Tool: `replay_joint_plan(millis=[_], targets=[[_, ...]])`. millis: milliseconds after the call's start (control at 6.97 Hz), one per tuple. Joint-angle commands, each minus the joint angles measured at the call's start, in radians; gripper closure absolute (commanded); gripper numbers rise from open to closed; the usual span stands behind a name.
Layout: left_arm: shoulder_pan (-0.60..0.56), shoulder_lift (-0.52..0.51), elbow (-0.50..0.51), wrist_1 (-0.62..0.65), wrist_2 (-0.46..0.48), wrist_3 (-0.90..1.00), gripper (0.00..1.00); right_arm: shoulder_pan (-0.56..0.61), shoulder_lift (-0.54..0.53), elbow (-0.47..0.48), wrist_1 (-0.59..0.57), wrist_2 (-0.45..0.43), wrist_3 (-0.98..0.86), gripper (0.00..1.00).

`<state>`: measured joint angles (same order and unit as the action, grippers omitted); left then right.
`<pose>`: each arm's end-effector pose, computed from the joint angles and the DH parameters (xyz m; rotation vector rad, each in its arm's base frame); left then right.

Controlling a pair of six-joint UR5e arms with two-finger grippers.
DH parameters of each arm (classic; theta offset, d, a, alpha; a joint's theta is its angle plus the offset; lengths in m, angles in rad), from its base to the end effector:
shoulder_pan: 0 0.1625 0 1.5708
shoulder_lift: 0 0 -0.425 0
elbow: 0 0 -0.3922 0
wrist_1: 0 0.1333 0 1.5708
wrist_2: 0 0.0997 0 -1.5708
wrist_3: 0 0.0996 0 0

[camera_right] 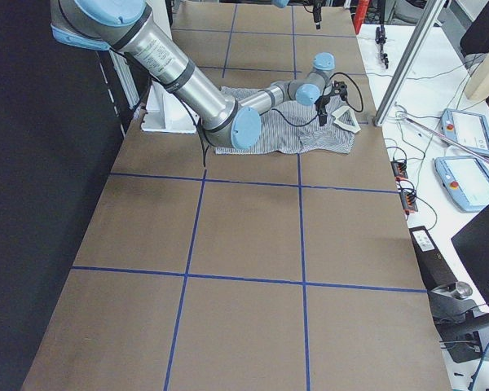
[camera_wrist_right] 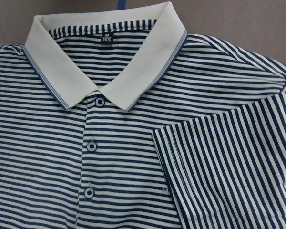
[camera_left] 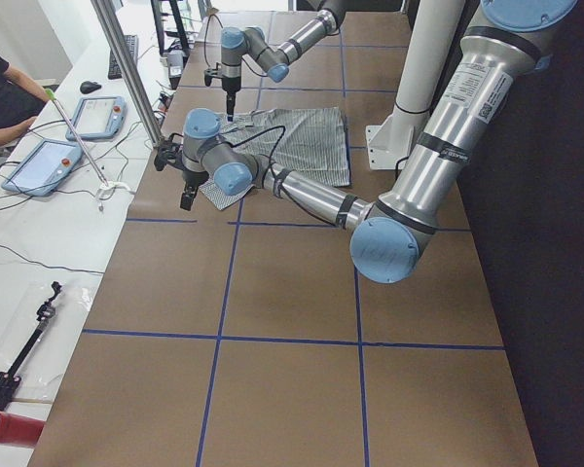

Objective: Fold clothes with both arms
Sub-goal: 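Fold the sleeve onto the shirt body with the right gripper while the left arm approaches, then hold the right gripper at the shoulder while the left gripper reaches the other sleeve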

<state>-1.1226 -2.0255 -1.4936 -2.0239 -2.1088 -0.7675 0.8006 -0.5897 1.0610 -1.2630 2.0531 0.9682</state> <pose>0.2212 -0.6500 0.3838 0.3749 0.8765 -0.0714 -0.5193 -0.6604 0.2135 0.1432 -0.8771 -0.0030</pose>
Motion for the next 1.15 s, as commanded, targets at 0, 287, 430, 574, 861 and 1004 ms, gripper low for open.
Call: replay_joint_plan(millis=[0,287,430,574,861,1004], targets=[[0.163,-0.039,0.062,-0.085,0.181,-0.218,0.00,0.034,-0.066,0.147,-0.162,0.027,0.004,0.00],[0.254,-0.061,0.156,-0.180,0.302,-0.367,0.00,0.110,-0.152,0.218,-0.167,0.134,-0.006,0.00],[0.289,-0.059,0.165,-0.179,0.343,-0.369,0.00,0.126,-0.159,0.220,-0.165,0.145,-0.011,0.00],[0.309,-0.065,0.191,-0.180,0.386,-0.369,0.00,0.126,-0.159,0.220,-0.165,0.144,-0.011,0.00],[0.336,-0.116,0.278,-0.190,0.438,-0.369,0.00,0.126,-0.159,0.220,-0.164,0.140,-0.009,0.00],[0.346,-0.119,0.279,-0.190,0.438,-0.369,0.01,0.126,-0.160,0.220,-0.164,0.139,-0.009,0.00]])
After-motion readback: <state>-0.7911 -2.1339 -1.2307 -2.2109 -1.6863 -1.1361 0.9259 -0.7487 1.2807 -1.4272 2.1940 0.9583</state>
